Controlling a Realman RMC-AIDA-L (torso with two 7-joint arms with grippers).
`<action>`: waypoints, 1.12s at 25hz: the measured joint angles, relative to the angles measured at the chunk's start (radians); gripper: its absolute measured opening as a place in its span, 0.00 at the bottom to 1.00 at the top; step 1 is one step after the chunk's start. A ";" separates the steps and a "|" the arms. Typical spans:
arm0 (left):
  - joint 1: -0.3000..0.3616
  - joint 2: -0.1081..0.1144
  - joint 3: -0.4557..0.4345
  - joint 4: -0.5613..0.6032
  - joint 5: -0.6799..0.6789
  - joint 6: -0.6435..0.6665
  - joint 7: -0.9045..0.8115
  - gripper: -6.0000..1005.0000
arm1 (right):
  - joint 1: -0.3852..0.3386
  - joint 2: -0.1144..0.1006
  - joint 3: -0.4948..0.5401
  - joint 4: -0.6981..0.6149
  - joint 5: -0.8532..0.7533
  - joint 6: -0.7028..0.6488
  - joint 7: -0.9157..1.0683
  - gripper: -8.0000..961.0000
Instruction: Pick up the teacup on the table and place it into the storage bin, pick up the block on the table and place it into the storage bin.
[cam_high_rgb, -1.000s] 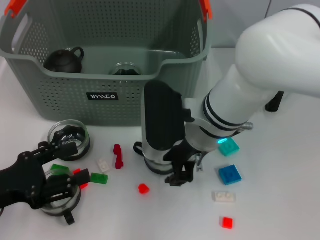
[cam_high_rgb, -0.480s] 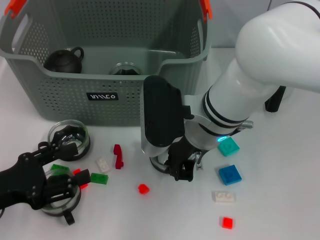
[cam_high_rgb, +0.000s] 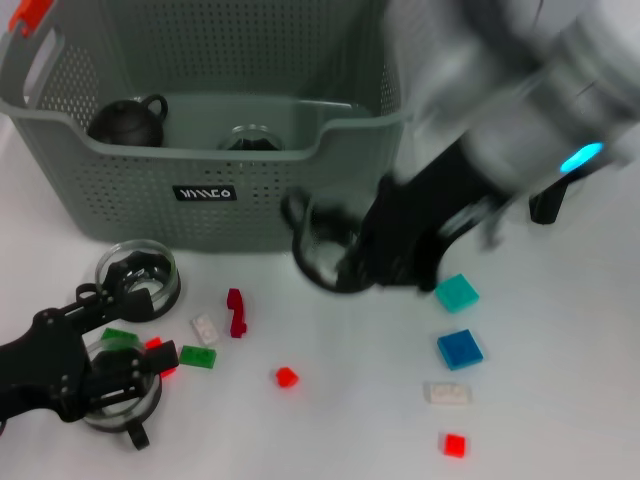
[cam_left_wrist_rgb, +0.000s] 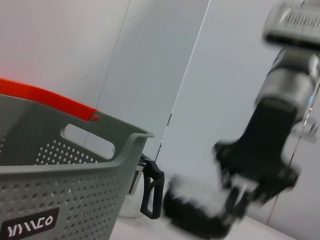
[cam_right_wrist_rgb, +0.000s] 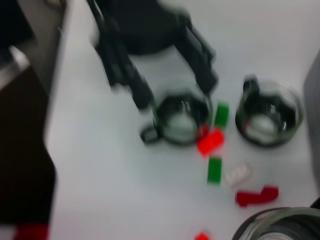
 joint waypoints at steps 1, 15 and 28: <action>0.001 0.000 -0.001 0.000 0.000 0.000 0.000 0.80 | 0.003 -0.004 0.083 -0.014 0.025 -0.058 -0.001 0.06; -0.016 0.002 -0.012 0.000 -0.010 0.006 -0.025 0.80 | 0.040 -0.001 0.306 -0.075 0.170 0.257 0.179 0.06; -0.009 -0.005 -0.012 -0.010 -0.014 -0.026 -0.028 0.80 | 0.423 0.004 0.178 0.557 -0.151 0.765 0.290 0.06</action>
